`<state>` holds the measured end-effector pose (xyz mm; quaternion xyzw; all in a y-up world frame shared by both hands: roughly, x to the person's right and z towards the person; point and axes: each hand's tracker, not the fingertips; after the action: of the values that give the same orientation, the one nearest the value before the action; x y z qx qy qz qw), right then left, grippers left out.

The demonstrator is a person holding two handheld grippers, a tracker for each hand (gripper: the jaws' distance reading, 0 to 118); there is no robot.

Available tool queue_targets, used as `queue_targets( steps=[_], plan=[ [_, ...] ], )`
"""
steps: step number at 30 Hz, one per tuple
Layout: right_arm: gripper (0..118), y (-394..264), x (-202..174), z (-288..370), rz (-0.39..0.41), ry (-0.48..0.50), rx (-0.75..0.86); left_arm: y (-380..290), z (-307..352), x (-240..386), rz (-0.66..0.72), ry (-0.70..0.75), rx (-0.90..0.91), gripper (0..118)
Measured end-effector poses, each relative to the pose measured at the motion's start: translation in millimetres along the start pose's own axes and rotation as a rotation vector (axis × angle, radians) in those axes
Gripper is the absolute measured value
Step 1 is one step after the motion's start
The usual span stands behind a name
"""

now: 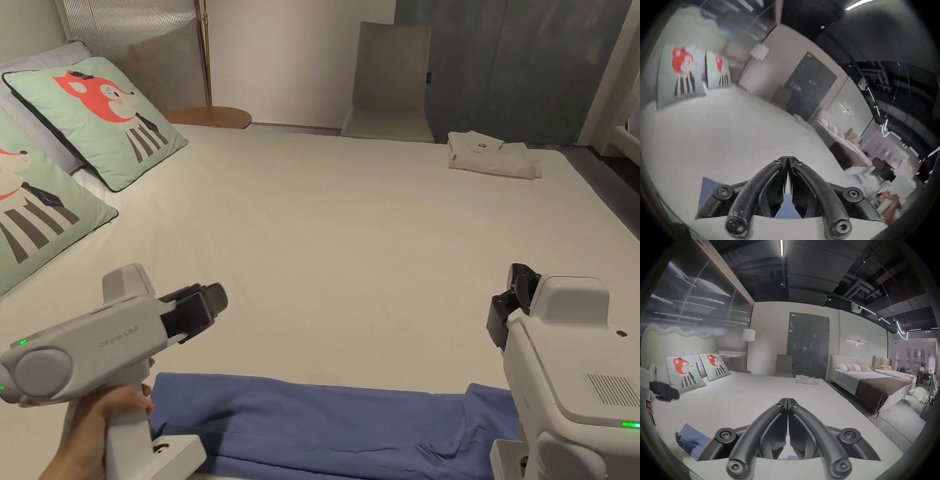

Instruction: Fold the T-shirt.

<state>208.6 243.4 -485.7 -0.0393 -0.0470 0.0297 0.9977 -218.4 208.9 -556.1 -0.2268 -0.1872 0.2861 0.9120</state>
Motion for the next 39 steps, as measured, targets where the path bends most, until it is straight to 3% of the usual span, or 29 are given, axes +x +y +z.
queue_targets(
  steps=[7,11,14,15,16,18,19,25,30,33,34,39],
  plan=[
    [1,-5,-4,-3,0.003,0.014,-0.039,-7,7,-89,0.207,0.008,-0.241,0],
    [1,-11,-8,-9,0.008,0.018,-0.062,-16,14,-133,0.287,0.087,-0.293,0],
    [1,-17,-13,-13,0.021,0.027,-0.080,-18,13,-177,0.336,0.062,-0.340,3],
    [1,-22,-15,-17,0.031,0.029,-0.090,-19,13,-185,0.349,0.071,-0.347,15],
    [1,-25,-16,-18,0.036,0.030,-0.097,-21,12,-190,0.361,0.070,-0.358,48],
    [1,-28,-17,-21,0.038,0.034,-0.109,-29,15,-169,0.363,0.068,-0.391,92],
    [1,-31,-17,-23,0.036,0.040,-0.115,-32,14,-169,0.361,0.059,-0.409,103],
    [1,-41,-18,-33,0.063,0.044,-0.141,-51,0,-165,0.389,0.013,-0.430,98],
    [1,-40,-16,-34,0.064,0.032,-0.149,-54,-19,-161,0.381,0.000,-0.446,65],
    [1,-44,-12,-36,0.067,0.026,-0.153,-58,-28,-149,0.356,0.024,-0.461,19],
    [1,-44,-10,-36,0.066,0.022,-0.153,-57,-26,-143,0.318,0.051,-0.470,10],
    [1,-38,-9,-30,0.058,0.022,-0.152,-52,-17,-125,0.246,0.062,-0.448,8]
  ],
)
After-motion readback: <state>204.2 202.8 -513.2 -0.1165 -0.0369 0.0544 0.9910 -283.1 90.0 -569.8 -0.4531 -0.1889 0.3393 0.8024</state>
